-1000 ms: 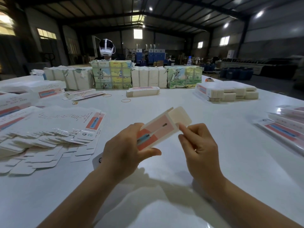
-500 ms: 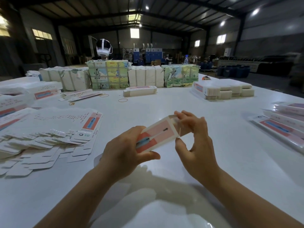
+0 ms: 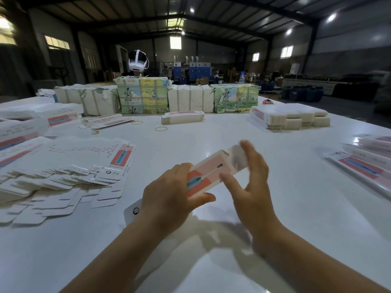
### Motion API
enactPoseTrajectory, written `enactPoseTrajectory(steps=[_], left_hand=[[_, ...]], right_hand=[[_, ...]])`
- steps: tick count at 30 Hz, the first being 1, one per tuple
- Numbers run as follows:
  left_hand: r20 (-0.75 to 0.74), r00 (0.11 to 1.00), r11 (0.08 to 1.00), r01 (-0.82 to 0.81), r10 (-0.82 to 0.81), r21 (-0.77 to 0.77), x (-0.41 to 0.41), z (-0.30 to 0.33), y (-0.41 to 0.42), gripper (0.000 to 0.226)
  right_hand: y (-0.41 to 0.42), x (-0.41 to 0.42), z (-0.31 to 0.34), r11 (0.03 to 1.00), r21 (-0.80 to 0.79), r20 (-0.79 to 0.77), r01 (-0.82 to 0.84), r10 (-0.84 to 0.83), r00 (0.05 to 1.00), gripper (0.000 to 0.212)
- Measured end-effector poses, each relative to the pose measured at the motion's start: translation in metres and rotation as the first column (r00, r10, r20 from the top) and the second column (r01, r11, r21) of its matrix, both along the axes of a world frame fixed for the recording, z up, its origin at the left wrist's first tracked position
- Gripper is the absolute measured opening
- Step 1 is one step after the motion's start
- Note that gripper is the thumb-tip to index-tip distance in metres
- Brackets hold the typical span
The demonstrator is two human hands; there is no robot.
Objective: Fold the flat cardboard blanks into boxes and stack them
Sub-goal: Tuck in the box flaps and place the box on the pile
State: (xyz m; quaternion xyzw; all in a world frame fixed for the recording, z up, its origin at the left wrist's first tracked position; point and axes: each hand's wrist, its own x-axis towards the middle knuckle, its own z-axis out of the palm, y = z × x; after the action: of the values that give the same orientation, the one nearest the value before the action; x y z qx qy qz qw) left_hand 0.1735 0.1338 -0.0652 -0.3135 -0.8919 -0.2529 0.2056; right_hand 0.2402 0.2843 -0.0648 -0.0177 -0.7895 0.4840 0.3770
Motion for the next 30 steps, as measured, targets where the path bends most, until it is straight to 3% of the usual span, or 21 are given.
enactPoseTrajectory(steps=[2,3,5,6,8,10,12,14,17,21,24,27,29,30], left_hand=[[-0.007,1.000,1.000,-0.003,0.003,-0.002,0.001,0.000,0.001,0.073],[-0.013,1.000,1.000,-0.006,0.006,-0.013,0.001,0.000,0.002,0.075],[-0.021,1.000,0.999,-0.011,0.010,-0.043,0.002,-0.002,0.004,0.077],[-0.023,1.000,0.999,-0.012,0.011,-0.053,0.003,-0.002,0.004,0.078],[-0.024,1.000,0.998,-0.003,0.001,-0.057,0.004,-0.003,0.004,0.078],[-0.036,0.999,0.998,0.008,-0.010,-0.069,0.004,-0.004,0.005,0.080],[-0.063,0.998,0.996,0.003,-0.008,-0.092,0.004,-0.004,0.005,0.081],[-0.083,0.997,0.994,-0.008,-0.001,-0.110,0.004,-0.005,0.006,0.081],[-0.084,0.996,0.993,-0.002,-0.008,-0.119,0.003,-0.005,0.004,0.081],[-0.094,0.996,0.995,-0.008,-0.001,-0.094,0.001,-0.002,0.002,0.075],[-0.147,0.989,0.997,-0.030,0.019,-0.074,0.004,0.001,0.003,0.077],[-0.225,0.974,0.997,-0.027,0.011,-0.068,0.004,0.004,0.001,0.076],[-0.259,0.966,0.998,-0.026,0.011,-0.055,0.005,0.004,-0.001,0.073],[-0.267,0.964,0.999,-0.027,0.015,-0.044,0.005,0.005,-0.002,0.072]], right_hand=[[0.008,-0.004,0.004,0.965,-0.260,0.092,-0.031,0.056,0.994,0.089],[0.011,-0.005,0.006,0.862,-0.486,0.093,-0.144,0.214,0.972,0.094],[0.018,-0.008,0.006,0.508,-0.784,-0.071,-0.358,0.500,0.863,0.074],[0.020,-0.010,0.006,0.434,-0.806,-0.123,-0.402,0.542,0.831,0.054],[0.018,-0.010,0.006,0.502,-0.768,-0.107,-0.396,0.510,0.853,0.026],[0.017,-0.009,0.004,0.668,-0.656,-0.063,-0.351,0.415,0.908,0.019],[0.016,-0.006,-0.001,0.875,-0.414,0.013,-0.252,0.283,0.959,0.021],[0.016,-0.002,-0.005,0.993,-0.060,0.052,-0.106,0.110,0.993,0.022],[0.015,0.000,-0.007,0.959,0.281,0.037,-0.020,0.010,0.999,0.022],[0.007,0.002,-0.007,0.898,0.438,0.043,0.037,-0.062,0.997,0.050],[0.000,0.005,-0.009,0.910,0.413,0.086,-0.035,-0.001,0.996,0.058],[0.001,0.006,-0.005,0.941,0.311,0.071,-0.133,0.117,0.991,0.039],[0.002,0.007,0.002,0.943,-0.047,0.013,-0.330,0.331,0.943,0.030],[0.004,0.005,0.005,0.875,-0.237,-0.027,-0.423,0.429,0.903,0.030]])
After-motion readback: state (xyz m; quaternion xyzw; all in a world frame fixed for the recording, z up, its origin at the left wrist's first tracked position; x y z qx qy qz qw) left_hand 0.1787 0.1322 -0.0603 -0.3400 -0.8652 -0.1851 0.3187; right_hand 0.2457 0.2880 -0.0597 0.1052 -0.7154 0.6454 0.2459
